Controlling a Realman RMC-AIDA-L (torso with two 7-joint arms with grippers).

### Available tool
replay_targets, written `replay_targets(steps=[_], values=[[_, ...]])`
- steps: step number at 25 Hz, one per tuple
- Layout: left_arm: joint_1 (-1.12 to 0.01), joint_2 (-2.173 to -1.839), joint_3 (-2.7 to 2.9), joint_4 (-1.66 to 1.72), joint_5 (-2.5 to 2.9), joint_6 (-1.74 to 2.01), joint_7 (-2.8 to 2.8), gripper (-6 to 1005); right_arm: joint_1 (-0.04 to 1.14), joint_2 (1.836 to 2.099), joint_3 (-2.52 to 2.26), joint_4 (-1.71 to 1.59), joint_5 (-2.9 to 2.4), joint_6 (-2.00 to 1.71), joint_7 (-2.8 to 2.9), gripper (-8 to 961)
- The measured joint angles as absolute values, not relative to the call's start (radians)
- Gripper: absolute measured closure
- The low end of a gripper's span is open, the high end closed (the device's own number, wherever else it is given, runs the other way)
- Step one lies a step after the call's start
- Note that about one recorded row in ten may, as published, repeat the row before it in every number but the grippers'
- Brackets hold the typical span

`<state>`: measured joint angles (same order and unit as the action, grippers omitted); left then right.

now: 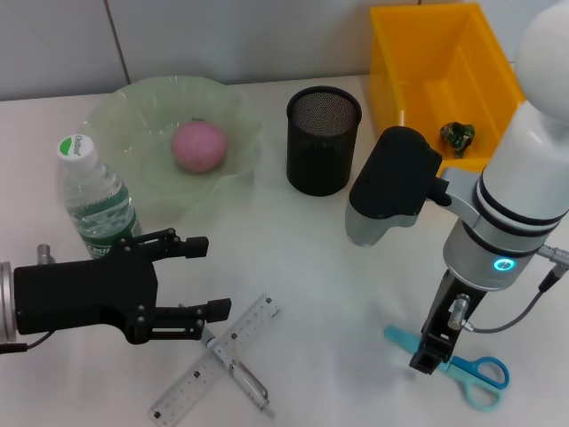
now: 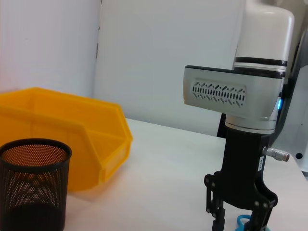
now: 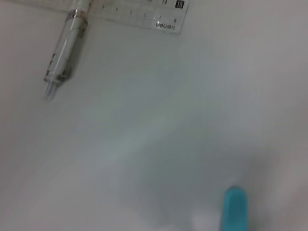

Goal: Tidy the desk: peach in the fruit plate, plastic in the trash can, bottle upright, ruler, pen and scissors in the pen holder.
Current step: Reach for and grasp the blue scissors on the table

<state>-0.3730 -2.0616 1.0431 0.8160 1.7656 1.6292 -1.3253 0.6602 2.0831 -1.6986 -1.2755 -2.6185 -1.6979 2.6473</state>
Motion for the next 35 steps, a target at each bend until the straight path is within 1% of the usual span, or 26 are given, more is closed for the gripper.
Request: replay_targets(steps=[31,35], values=[[-0.382,-2.062,1.042,0.816,1.762,1.632,-1.328,126,0.655,2.085,-1.701,-1.26,-2.625,-1.673,2.643,497],[-0.382,-2.062,1.041,0.816,1.76,1.632,-1.326,126,0.655,2.085,-1.701,-1.261,-2.625,-1.673,2.643,562]])
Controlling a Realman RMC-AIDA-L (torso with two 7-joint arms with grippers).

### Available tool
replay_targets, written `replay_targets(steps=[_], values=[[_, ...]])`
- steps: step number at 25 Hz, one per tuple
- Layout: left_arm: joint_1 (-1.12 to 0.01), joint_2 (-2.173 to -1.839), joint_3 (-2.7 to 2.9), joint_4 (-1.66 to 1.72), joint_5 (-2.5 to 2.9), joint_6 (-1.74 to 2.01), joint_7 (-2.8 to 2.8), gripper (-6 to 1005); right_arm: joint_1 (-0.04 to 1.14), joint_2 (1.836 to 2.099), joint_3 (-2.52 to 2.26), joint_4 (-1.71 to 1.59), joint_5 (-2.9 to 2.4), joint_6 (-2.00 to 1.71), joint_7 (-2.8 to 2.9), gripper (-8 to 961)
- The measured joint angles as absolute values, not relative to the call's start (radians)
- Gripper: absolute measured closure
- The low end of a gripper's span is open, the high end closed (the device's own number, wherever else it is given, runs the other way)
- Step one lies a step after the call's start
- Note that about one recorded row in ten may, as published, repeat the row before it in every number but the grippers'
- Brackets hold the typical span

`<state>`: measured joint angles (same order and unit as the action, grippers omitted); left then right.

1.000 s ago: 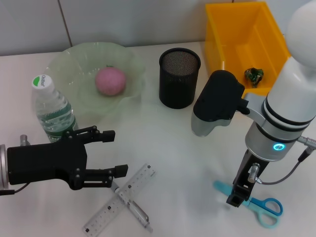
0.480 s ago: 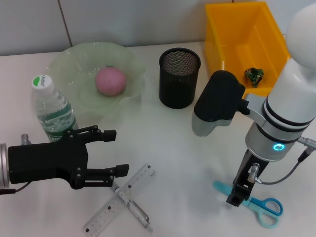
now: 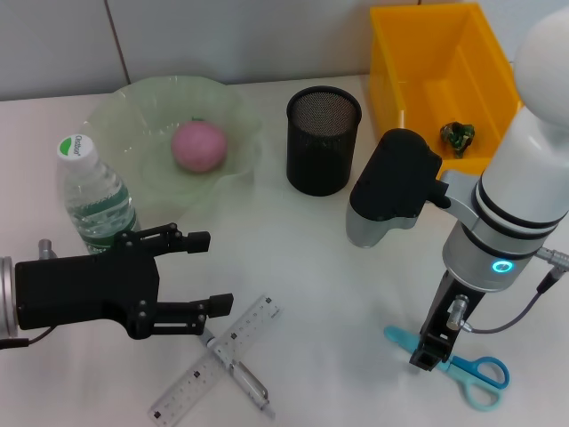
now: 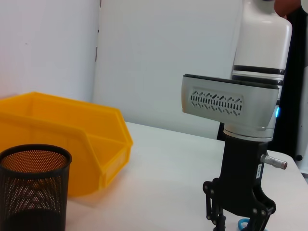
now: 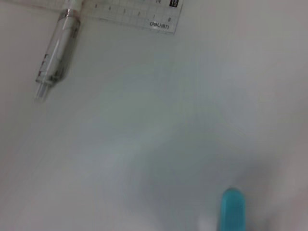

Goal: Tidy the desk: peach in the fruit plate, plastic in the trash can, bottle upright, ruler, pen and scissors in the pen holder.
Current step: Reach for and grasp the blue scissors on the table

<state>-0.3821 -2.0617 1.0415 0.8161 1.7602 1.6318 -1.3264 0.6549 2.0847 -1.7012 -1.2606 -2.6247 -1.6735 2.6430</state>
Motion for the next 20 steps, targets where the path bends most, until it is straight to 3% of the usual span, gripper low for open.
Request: replay_targets(steps=[20], values=[[-0.385,-2.061,1.042,0.818,1.758,1.632,-1.324,126,0.65,2.086,-1.729,-1.262,-2.631,-1.652,2.66,591]])
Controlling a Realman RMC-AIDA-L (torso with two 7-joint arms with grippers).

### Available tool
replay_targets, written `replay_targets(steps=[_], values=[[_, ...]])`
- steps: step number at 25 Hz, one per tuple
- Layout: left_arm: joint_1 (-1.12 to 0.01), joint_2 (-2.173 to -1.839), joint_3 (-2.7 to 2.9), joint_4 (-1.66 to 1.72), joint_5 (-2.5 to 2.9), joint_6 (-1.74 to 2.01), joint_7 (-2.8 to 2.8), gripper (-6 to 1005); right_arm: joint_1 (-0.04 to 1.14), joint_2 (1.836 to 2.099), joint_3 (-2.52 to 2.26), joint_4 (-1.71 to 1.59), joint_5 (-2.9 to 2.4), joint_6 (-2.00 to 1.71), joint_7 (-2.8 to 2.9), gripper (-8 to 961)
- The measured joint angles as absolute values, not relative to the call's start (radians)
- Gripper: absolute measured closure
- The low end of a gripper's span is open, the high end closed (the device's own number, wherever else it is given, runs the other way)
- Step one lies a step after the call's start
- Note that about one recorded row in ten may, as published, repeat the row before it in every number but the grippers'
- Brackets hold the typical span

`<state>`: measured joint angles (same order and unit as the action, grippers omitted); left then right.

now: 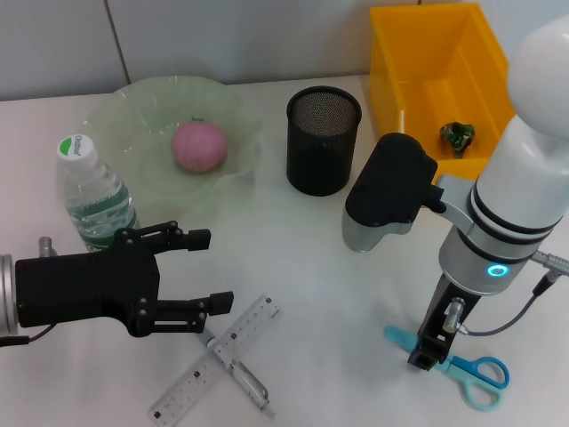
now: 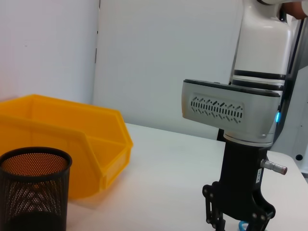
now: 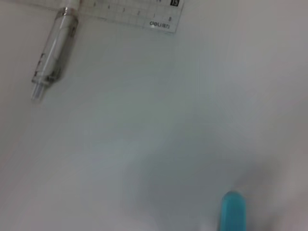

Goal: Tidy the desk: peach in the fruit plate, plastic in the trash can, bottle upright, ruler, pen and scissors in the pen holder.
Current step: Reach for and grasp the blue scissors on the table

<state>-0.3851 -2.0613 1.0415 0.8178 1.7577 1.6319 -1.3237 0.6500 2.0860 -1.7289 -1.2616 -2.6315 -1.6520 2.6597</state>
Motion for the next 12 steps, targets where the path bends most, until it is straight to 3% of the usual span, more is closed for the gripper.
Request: replay_targets(steps=[12], values=[[-0.385,-2.06,1.038,0.818,1.758,1.632,-1.324,126,0.646,2.086,-1.738,-1.266,-2.635,-1.654,2.663,637]])
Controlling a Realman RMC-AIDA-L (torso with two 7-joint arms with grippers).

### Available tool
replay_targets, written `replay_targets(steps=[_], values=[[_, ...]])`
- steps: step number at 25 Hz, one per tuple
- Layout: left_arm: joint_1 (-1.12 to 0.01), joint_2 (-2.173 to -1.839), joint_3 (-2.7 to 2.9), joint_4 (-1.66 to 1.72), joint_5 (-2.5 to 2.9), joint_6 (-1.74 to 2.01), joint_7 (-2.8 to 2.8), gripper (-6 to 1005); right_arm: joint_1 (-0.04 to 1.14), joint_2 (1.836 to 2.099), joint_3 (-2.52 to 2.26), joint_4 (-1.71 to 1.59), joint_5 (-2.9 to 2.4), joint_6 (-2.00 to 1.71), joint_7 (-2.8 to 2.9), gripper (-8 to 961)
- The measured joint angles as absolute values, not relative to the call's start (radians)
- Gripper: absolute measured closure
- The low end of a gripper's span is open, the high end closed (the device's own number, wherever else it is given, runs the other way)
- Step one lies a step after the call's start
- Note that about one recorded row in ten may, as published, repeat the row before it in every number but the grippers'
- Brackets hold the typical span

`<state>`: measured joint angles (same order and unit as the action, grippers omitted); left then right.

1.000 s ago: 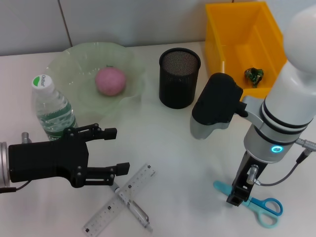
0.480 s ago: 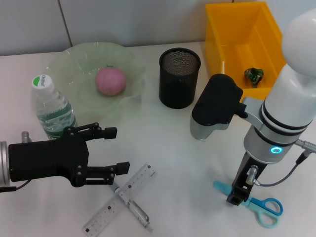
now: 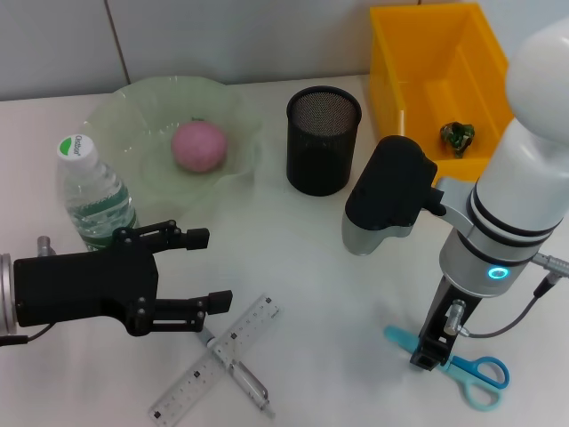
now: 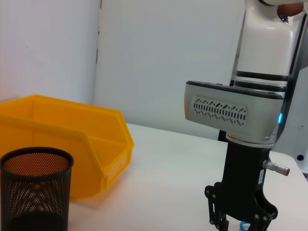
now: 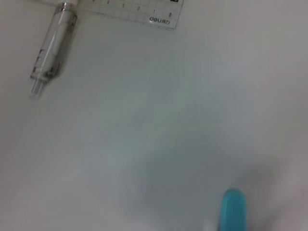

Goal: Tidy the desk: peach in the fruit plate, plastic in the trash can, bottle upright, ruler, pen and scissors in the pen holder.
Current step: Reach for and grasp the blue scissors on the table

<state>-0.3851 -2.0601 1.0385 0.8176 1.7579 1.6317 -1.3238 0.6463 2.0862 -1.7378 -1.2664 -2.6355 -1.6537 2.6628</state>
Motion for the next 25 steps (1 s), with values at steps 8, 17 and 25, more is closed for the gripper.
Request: replay_targets(steps=[8,17,25], values=[[-0.385,-2.06,1.03,0.818,1.758,1.633,-1.324,126,0.644,2.086,-1.738,-1.267,-2.635,-1.655,2.663,643],[-0.39,-2.06,1.028,0.818,1.758,1.634,-1.324,126,0.64,2.086,-1.738,-1.271,-2.646,-1.653,2.663,690],[-0.394,-2.061,1.021,0.818,1.758,1.634,-1.323,126,0.64,2.086,-1.738,-1.28,-2.648,-1.651,2.659,724]])
